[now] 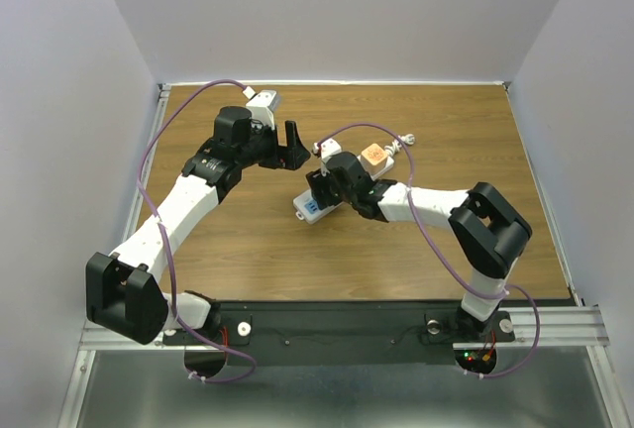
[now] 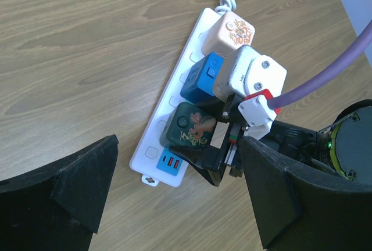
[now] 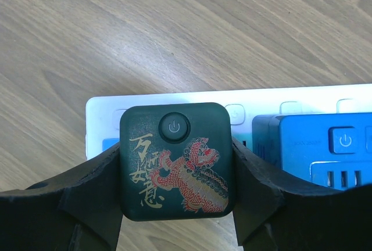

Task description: Insert the plug

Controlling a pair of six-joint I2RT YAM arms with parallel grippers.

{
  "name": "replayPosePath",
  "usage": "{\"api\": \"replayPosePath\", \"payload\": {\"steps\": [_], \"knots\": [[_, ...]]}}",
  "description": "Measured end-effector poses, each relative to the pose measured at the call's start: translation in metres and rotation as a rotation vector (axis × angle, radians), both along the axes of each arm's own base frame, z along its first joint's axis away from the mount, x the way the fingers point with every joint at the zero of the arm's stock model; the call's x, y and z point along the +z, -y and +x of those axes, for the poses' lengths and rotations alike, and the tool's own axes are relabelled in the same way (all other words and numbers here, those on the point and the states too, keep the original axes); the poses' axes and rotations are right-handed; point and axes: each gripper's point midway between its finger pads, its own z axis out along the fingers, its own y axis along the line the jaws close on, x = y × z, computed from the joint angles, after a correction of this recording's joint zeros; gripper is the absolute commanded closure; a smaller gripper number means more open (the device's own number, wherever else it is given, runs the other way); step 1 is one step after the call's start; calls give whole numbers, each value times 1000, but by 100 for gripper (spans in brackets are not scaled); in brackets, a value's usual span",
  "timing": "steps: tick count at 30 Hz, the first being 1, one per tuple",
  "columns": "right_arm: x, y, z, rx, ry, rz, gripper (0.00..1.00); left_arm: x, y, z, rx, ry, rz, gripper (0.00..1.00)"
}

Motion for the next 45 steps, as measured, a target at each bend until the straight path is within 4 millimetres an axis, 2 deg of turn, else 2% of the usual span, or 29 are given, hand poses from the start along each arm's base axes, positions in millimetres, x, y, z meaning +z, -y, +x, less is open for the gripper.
{"api": "replayPosePath", "payload": {"steps": [9,18,22,27,34,45], "knots": [[-1,11,-13,-36,9,54,100,0,0,0,-3,-1,-2,4],[-2,10,-35,-138,3,80,100,0,-2,1,2,-1,-3,4],[-10,8,-43,-196,-2,83,100,0,-4,2,7,-1,-4,4],[-7,-2,-33,-244,20,76,100,0,-4,2,8,-1,-4,4],[-2,-25,-2,-293,66,90,99,0,-7,4,19,0,-3,4],[-10,-22,-10,-361,90,122,100,4,-11,7,29,11,-9,4]]}}
